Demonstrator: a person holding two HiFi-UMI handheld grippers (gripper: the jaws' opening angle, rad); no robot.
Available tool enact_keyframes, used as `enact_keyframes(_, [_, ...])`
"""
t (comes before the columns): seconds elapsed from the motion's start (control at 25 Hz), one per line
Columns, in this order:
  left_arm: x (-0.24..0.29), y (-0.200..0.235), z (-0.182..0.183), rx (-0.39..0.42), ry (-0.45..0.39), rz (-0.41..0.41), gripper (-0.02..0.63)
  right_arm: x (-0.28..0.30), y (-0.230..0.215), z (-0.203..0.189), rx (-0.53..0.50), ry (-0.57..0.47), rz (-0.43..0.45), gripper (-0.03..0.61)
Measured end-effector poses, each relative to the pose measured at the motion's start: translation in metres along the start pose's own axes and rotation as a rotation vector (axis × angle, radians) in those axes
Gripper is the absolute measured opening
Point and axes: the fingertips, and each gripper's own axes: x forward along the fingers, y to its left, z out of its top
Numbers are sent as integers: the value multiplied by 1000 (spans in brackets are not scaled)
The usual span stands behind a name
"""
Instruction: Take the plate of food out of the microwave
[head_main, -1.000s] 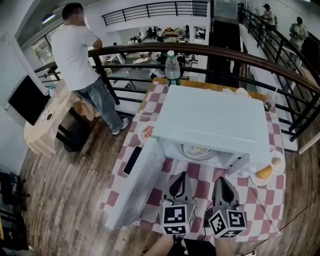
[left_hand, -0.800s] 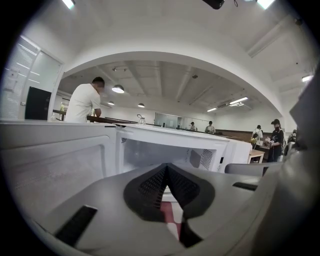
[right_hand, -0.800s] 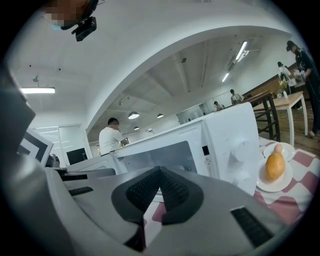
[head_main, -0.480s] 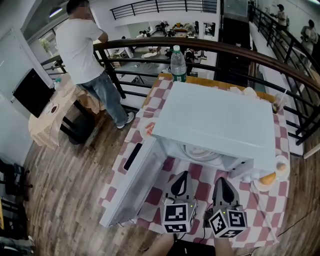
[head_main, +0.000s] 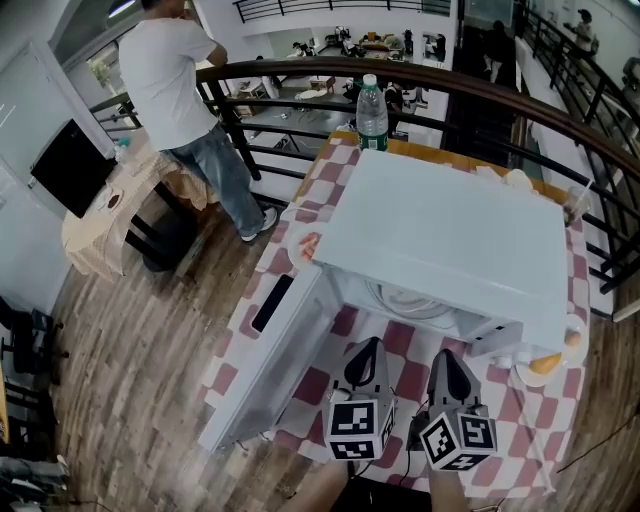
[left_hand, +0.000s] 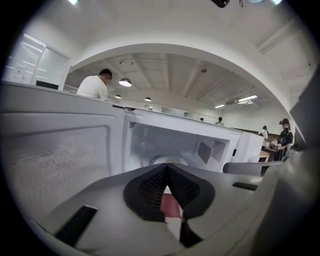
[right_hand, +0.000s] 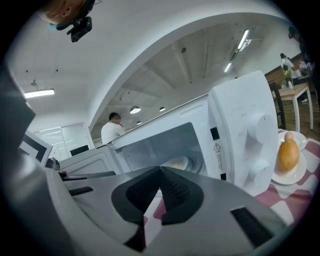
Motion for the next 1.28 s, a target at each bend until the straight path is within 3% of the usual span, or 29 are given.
enact_keyframes(0.64, [42, 22, -23, -8, 91, -43, 11, 41, -7, -23, -1, 84, -70, -6])
enact_keyframes(0.72, [47, 26, -22, -7, 85, -44, 12, 47, -8, -26, 0, 95, -82, 40])
enact_keyframes(1.04, [69, 36, -25, -38, 106, -80, 17, 69, -14, -36, 13, 127, -89, 41])
enact_keyframes(1.2, [82, 33, -32, -47, 128, -116, 68, 79, -17, -41, 15, 144, -84, 43])
enact_keyframes(1.28, [89, 32, -35, -38, 134, -128, 76, 84, -18, -39, 31, 134, -79, 74])
